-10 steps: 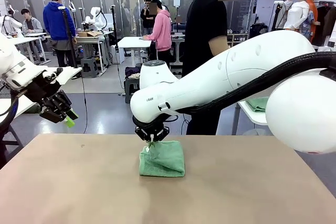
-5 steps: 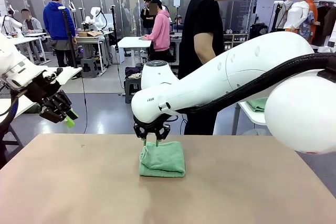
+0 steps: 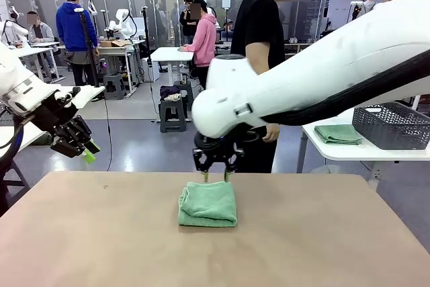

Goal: Fold the towels and place them in the basket.
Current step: When a person lays out a Towel with hook on the table, fold it in half twice.

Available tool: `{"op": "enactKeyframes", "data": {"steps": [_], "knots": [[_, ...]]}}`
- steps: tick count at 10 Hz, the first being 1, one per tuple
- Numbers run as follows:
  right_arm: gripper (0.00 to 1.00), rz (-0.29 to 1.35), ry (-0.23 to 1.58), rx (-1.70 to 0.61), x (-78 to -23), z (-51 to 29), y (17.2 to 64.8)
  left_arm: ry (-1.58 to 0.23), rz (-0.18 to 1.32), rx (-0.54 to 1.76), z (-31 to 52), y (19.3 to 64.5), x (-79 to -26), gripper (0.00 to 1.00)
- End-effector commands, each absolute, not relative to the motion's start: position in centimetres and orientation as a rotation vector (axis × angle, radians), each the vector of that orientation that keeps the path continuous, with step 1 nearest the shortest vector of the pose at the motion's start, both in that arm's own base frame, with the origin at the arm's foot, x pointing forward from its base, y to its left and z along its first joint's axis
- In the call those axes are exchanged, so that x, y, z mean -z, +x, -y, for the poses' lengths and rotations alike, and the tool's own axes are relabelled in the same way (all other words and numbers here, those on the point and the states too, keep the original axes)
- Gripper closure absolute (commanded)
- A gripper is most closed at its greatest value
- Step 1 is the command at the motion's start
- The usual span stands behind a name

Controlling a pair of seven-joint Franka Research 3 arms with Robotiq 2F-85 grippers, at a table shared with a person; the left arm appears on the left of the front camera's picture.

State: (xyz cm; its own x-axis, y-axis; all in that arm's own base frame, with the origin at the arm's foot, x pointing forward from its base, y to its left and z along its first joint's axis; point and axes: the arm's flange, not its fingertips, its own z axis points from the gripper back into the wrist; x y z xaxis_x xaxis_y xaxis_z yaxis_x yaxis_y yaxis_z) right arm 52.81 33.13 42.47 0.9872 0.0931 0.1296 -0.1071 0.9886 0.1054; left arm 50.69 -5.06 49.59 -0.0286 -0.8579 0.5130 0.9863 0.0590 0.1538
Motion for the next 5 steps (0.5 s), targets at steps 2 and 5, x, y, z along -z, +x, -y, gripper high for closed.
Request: {"op": "enactKeyframes", "data": {"steps": [2, 5], "knots": [[0.41, 0.128, 0.218, -0.076, -42.4, -27.8, 50.8, -0.289, 0.556, 1.509, 5.0, 50.7, -49.8, 0.58], [0.41, 0.115, 0.182, -0.063, -42.9, -27.5, 51.5, -0.289, 0.556, 1.509, 5.0, 50.7, -49.8, 0.58]]}}
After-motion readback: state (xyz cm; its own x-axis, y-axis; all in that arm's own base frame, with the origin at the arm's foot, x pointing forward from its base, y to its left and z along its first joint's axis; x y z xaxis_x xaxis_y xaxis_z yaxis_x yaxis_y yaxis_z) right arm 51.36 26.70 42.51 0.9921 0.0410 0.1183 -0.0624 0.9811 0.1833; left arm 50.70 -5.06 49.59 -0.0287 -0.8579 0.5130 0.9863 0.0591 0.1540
